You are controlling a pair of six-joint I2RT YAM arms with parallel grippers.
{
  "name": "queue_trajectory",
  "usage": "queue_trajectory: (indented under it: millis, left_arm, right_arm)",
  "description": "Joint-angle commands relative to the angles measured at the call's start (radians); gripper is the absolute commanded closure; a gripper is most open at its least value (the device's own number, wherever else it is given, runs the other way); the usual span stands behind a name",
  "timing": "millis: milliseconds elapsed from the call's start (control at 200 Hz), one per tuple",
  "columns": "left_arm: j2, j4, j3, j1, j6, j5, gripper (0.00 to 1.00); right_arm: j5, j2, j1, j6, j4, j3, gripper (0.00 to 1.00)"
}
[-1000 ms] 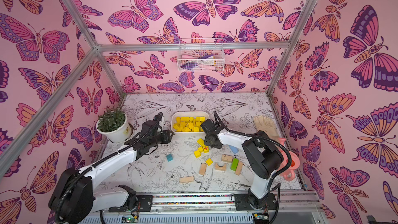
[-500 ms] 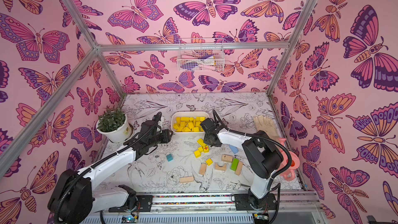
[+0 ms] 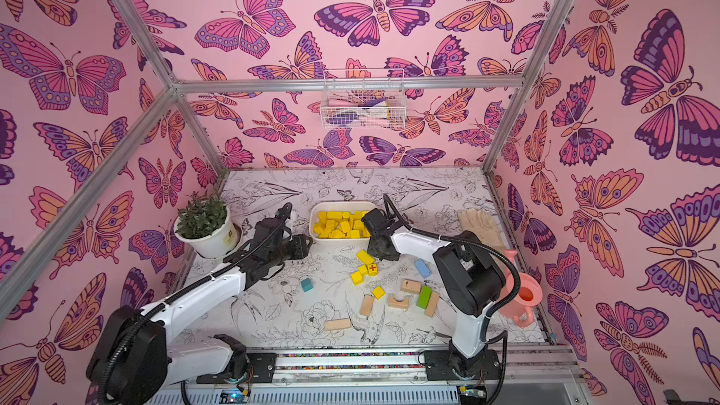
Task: Pick out the yellow building blocks
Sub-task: Pick up the building block from the center of the board.
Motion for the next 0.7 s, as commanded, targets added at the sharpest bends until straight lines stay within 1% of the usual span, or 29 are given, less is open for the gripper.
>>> queue_trajectory:
  millis: [0,80,175,215,456,696]
  left_arm:
    - [-0.007,0.007,-0.021,0.005,-0.008,0.013,0.55]
    - [-0.01,0.008,-0.023,0.007,-0.008,0.012,0.55]
    - [-0.01,0.007,-0.022,0.007,-0.009,0.012,0.55]
    - [-0.008,0.009,-0.022,0.008,-0.008,0.014,0.55]
    - [0.004,0.016,-0.014,0.01,-0.011,0.02,0.55]
    - [0.011,0.022,-0.009,0.013,-0.011,0.032,0.55]
  right_arm:
    - [-0.013,0.027,-0.004,-0.017,-0.046,0.034,0.65]
    - [-0.013,0.027,-0.004,-0.017,-0.045,0.034,0.66]
    - [-0.012,0.023,-0.004,-0.019,-0.045,0.03,0.74]
    - [-0.008,0.017,-0.004,-0.02,-0.045,0.024,0.75]
    - [0.054,-0.062,-0.007,-0.058,-0.048,-0.041,0.76]
    - [0.022,-0.199,-0.027,-0.097,0.06,-0.174,0.76]
